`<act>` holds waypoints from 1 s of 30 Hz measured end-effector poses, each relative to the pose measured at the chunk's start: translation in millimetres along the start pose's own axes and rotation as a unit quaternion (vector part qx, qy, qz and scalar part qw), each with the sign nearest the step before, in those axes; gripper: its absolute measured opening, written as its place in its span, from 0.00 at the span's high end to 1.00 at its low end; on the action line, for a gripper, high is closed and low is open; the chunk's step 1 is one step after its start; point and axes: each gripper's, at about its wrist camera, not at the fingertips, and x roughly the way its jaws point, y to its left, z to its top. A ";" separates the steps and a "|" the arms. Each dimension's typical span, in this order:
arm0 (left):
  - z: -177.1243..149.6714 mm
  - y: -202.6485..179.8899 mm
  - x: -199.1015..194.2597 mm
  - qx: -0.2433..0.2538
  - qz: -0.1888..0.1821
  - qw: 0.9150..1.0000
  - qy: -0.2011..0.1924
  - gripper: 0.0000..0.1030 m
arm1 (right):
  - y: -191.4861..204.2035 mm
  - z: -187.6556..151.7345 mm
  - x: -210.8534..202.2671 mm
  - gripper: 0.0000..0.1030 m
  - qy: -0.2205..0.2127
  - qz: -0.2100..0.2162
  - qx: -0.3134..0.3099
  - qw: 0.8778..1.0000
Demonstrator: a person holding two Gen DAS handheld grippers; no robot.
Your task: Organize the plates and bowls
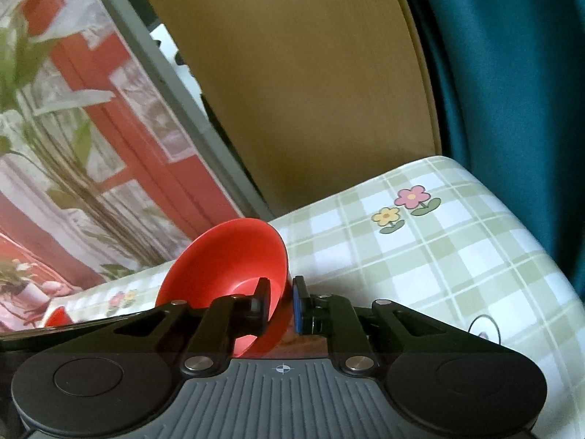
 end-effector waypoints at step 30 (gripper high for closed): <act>-42.0 120.0 -166.8 -0.042 0.018 0.996 -0.077 0.86 | 199.4 -57.6 -46.0 0.81 0.026 0.088 -0.047 0.995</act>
